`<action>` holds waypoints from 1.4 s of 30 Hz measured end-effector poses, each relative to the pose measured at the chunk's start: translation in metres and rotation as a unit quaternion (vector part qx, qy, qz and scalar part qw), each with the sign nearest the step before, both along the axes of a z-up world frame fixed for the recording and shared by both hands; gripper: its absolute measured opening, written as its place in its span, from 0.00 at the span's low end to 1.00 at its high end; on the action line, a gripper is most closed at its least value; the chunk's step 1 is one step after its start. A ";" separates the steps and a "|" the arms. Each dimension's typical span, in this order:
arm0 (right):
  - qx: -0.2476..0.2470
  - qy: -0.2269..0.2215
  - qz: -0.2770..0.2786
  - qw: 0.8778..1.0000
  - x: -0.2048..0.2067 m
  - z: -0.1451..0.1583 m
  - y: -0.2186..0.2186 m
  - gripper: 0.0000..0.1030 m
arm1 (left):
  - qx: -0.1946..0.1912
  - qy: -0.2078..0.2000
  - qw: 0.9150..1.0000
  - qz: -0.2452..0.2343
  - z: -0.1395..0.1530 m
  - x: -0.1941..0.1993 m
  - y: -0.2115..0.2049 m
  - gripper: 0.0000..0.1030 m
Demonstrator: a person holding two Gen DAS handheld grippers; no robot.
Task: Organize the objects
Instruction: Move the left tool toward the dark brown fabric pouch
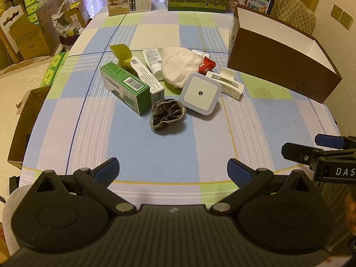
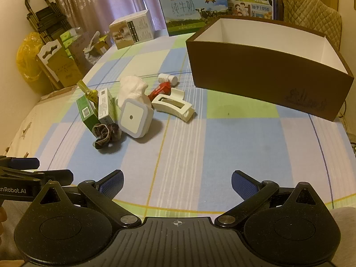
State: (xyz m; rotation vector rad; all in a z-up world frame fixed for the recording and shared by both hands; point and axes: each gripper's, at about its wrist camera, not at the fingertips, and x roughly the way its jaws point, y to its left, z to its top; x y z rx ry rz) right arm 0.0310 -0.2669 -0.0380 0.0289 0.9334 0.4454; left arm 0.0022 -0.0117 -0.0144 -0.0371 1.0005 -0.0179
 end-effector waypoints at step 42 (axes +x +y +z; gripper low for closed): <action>0.001 0.008 0.005 1.000 0.026 -0.011 0.003 0.98 | -0.009 0.011 1.000 -0.011 -0.009 0.027 0.001 0.99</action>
